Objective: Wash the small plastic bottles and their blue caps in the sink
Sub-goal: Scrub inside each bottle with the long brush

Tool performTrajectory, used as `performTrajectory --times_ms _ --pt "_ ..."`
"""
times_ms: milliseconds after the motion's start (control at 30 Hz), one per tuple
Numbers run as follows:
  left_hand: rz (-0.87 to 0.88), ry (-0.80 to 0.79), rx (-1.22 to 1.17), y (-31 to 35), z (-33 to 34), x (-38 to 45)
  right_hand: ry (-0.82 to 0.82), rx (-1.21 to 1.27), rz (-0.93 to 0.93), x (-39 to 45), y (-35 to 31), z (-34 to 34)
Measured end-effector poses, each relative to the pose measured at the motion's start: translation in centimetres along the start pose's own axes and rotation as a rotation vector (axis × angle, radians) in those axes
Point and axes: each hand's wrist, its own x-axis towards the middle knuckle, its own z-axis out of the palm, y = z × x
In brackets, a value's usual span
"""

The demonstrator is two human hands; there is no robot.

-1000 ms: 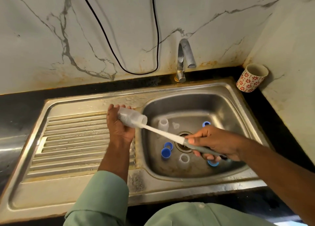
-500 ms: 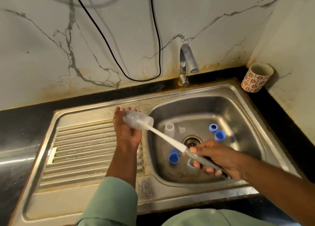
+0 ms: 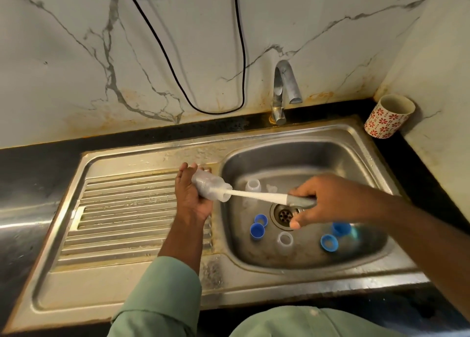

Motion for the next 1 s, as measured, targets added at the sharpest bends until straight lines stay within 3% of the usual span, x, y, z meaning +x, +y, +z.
performTrajectory --times_ms 133,200,300,400,467,633,700,800,900,1000 --pt "0.003 -0.016 0.052 0.3 0.0 0.0 0.159 0.275 0.100 0.9 2.0 2.8" --pt "0.081 0.063 0.067 0.4 0.6 -0.1 0.177 0.200 0.107 0.6 1.4 5.3" --pt "0.093 0.182 0.100 0.1 -0.1 -0.3 0.049 0.081 0.085 -0.3 -0.1 4.9" --pt "-0.050 0.076 0.060 0.5 -1.1 -0.6 -0.009 0.214 0.069 -0.4 0.3 2.8" --pt "-0.011 0.016 0.056 0.8 -0.5 -1.1 0.026 0.325 0.132 -0.2 0.6 3.7" --pt "0.080 0.083 0.131 0.0 0.1 -1.4 0.005 0.152 0.089 -0.2 0.1 4.6" --pt "0.034 0.072 0.080 0.7 0.1 -1.5 -0.026 0.299 0.053 -0.2 0.6 4.1" --pt "0.027 -0.031 0.118 1.8 0.2 -0.6 0.069 0.503 0.151 0.4 1.3 6.0" --pt "0.061 0.063 0.246 2.2 0.2 -0.4 0.084 0.356 0.195 1.5 0.5 7.6" --pt "0.071 0.118 0.184 2.1 -0.7 -0.5 0.047 0.140 0.126 1.5 -0.8 5.6"
